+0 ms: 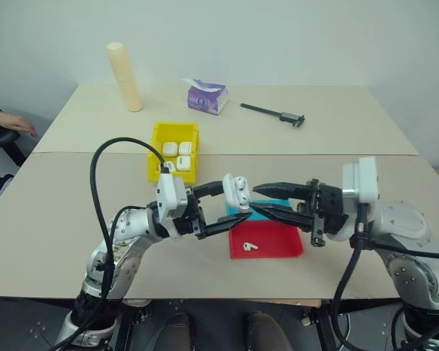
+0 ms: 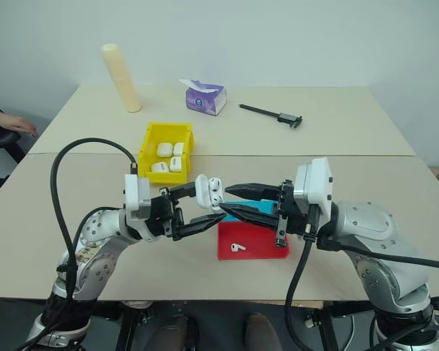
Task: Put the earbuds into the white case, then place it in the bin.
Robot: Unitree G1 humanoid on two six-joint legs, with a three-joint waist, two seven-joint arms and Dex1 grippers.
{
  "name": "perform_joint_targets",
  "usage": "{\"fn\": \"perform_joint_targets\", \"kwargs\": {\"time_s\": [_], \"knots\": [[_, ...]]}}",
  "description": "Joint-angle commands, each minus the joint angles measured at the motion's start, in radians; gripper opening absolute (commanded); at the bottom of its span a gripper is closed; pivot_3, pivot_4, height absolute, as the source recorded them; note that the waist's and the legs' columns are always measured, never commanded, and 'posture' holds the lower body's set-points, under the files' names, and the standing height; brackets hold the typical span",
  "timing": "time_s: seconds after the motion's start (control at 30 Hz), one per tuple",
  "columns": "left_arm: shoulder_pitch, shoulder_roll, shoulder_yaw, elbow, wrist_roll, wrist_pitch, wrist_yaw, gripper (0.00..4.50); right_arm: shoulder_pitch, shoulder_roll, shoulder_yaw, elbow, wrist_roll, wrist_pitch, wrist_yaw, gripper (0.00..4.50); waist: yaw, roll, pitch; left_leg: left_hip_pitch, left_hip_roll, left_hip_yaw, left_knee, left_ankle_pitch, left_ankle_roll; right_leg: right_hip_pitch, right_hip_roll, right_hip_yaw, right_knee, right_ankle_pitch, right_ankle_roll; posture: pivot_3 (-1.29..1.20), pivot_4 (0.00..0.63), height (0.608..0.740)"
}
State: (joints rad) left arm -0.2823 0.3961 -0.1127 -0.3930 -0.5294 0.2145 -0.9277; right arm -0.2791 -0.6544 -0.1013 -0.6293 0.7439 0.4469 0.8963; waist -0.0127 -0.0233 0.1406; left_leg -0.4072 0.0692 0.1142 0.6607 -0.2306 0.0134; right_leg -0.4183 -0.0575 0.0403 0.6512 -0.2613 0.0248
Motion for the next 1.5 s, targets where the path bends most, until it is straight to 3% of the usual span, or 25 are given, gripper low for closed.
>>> {"fn": "perform_joint_targets", "kwargs": {"time_s": [0.03, 0.23, 0.33, 0.43, 0.7, 1.07, 1.5], "knots": [[-0.020, -0.009, 0.002, -0.005, 0.008, -0.037, 0.000, 2.72, -0.025, -0.027, -0.049, -0.006, 0.024, -0.018, 0.012, 1.53, 0.000, 0.000, 0.000, 0.000, 0.000, 0.000, 0.000, 0.000, 0.000, 0.000, 0.000, 0.000, 0.000, 0.000, 0.000, 0.00, 0.150, 0.740], [-0.047, 0.015, -0.025, 0.028, 0.060, -0.026, -0.004, 2.72, -0.227, -0.132, -0.043, -0.002, 0.173, 0.140, 0.001, 1.53, -0.004, 0.000, 0.000, 0.000, 0.000, 0.000, 0.000, 0.000, 0.000, -0.001, 0.000, 0.001, 0.001, 0.000, 0.000, 0.00, 0.150, 0.740], [-0.092, 0.016, -0.057, 0.052, 0.115, 0.000, 0.027, 2.72, -0.396, -0.170, 0.034, 0.029, 0.163, 0.234, -0.014, 0.93, -0.002, 0.000, 0.000, 0.001, 0.001, 0.000, 0.000, 0.000, 0.000, 0.000, 0.001, 0.000, 0.000, 0.000, 0.000, 0.00, 0.150, 0.740], [-0.113, 0.013, -0.071, 0.058, 0.134, 0.010, 0.039, 2.72, -0.468, -0.178, 0.110, 0.020, 0.104, 0.245, 0.009, 0.01, 0.000, 0.000, 0.000, -0.001, 0.001, 0.000, 0.000, 0.000, 0.000, -0.001, 0.000, 0.000, -0.001, 0.000, 0.000, 0.00, 0.150, 0.740], [-0.127, 0.009, -0.078, 0.036, 0.158, 0.047, 0.075, 2.72, -0.500, -0.167, 0.265, 0.015, -0.093, 0.184, 0.041, 0.01, 0.001, 0.000, 0.000, -0.004, 0.000, 0.000, 0.000, -0.001, 0.001, -0.003, -0.001, 0.000, -0.002, 0.001, 0.001, 0.00, 0.150, 0.740], [-0.106, -0.005, -0.064, 0.011, 0.151, 0.039, 0.095, 2.72, -0.459, -0.183, 0.335, 0.017, -0.315, 0.059, 0.096, 0.01, 0.001, 0.000, 0.000, -0.004, 0.000, 0.000, 0.001, -0.001, 0.001, -0.003, -0.001, 0.000, -0.002, 0.001, 0.001, 0.00, 0.150, 0.740], [-0.087, -0.013, -0.036, 0.008, 0.130, 0.026, 0.089, 2.72, -0.423, -0.200, 0.257, 0.036, -0.330, 0.051, 0.113, 0.01, 0.001, 0.000, 0.000, -0.003, 0.000, 0.000, 0.001, -0.001, 0.001, -0.002, -0.001, 0.000, -0.002, 0.001, 0.001, 0.00, 0.150, 0.740]]}}
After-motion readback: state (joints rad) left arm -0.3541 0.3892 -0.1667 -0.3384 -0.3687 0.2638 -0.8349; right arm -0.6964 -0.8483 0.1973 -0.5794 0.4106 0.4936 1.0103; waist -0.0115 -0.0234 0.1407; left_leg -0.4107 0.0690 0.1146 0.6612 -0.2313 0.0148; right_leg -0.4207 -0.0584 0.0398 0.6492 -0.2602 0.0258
